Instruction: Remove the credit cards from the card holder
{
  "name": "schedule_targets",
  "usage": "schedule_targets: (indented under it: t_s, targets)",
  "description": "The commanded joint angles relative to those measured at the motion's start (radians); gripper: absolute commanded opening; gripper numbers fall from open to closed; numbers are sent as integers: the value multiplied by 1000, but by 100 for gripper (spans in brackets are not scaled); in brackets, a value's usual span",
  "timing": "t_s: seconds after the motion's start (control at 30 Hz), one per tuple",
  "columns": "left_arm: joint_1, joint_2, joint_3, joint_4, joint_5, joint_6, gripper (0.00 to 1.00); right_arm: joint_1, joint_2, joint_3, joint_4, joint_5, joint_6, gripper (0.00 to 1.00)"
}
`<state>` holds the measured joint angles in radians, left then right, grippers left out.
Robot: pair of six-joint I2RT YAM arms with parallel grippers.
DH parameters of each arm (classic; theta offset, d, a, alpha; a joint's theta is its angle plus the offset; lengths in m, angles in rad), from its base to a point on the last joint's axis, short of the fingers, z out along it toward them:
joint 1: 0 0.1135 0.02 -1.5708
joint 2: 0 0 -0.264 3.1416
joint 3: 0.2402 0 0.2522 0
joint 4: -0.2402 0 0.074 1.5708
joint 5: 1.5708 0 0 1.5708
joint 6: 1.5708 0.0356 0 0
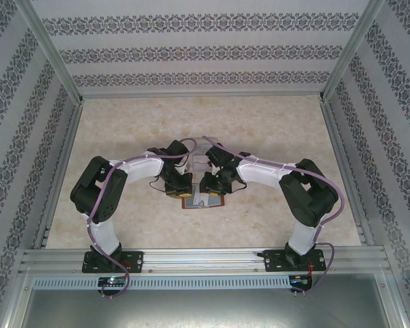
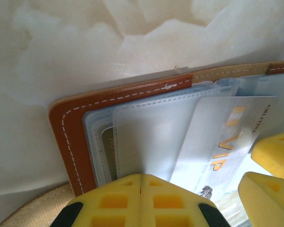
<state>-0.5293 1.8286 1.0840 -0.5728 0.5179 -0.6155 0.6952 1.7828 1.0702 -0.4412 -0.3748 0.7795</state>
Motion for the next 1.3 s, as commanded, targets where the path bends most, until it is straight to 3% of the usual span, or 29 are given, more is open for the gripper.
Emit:
schedule_targets:
  t_s: [0.0,0.37,0.57,0.8,1.27]
  targets:
    - [-29,95,-55,-105,-129,16,0,-13,16,-9,-27,23,-6,36]
    - [-37,104,-48,-111,-132,20,0,-18,28,-44,108,-38,20,35]
    - [-40,105,-45,-115,-132,21,0,-27,0,-75,169,-58,41,28]
    - [-41,105,-42,-116,-133,21,0,-32,-19,-63,86,0,7,16]
    - [-43,110,-26,-124,-134,27,0,-32,-47,6,-118,145,-77,12]
